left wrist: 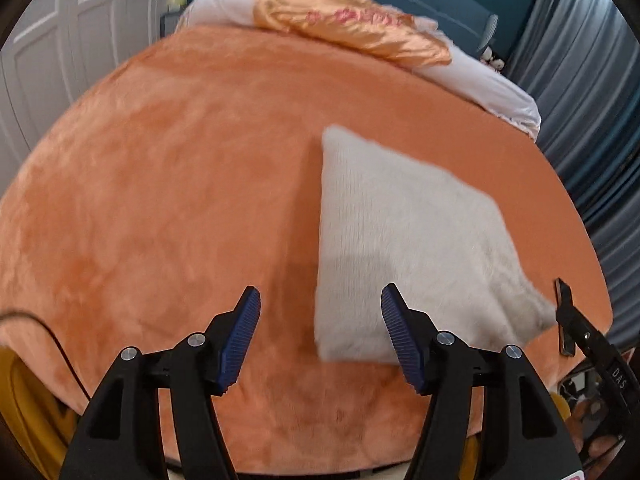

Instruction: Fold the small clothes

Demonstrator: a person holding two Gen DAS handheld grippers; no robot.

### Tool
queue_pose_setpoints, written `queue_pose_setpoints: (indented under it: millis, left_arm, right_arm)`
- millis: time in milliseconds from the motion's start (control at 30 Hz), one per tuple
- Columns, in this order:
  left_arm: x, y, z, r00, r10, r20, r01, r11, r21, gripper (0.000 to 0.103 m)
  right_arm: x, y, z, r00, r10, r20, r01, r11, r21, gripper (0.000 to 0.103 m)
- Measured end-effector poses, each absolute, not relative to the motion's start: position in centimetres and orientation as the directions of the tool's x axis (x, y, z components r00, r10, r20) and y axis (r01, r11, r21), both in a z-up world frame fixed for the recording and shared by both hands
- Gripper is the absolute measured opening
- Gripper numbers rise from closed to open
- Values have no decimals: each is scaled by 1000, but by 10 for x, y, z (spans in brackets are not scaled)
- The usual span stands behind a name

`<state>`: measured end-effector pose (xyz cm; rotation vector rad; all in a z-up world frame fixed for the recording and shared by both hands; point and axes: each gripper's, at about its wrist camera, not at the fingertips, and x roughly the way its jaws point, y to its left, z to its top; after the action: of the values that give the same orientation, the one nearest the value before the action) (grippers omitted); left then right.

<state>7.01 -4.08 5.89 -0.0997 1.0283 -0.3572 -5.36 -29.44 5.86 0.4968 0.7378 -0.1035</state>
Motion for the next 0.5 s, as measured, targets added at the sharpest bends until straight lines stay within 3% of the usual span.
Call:
queue_pose_setpoints:
  millis: [100, 200, 300, 367, 467, 500]
  left_arm:
    - [65, -46, 43, 415, -352, -839, 256, 930, -264, 61]
    - [68, -49, 29, 406, -336, -850, 270, 933, -239, 62]
    - [68, -55, 25, 400, -328, -856, 293, 931, -219, 63]
    - [68, -61, 23, 389, -350, -852, 318, 919, -232, 64]
    - [68, -76, 11, 360, -334, -871, 333, 918, -214, 64]
    - [68, -78, 8, 345, -334, -877, 330, 918, -220, 64]
  right_arm:
    - [-38, -284, 40, 690, 96, -717, 261, 891, 371, 79]
    - [-26, -285, 28, 665, 119, -737, 248, 896, 368, 22]
    - [-46, -301, 61, 781, 138, -609, 204, 865, 458, 17]
    - [-58, -316, 63, 805, 140, -577, 222, 830, 512, 16]
    - [-38, -328, -15, 592, 180, -786, 354, 818, 454, 18]
    - [-40, -330, -24, 587, 211, -782, 366, 792, 489, 18]
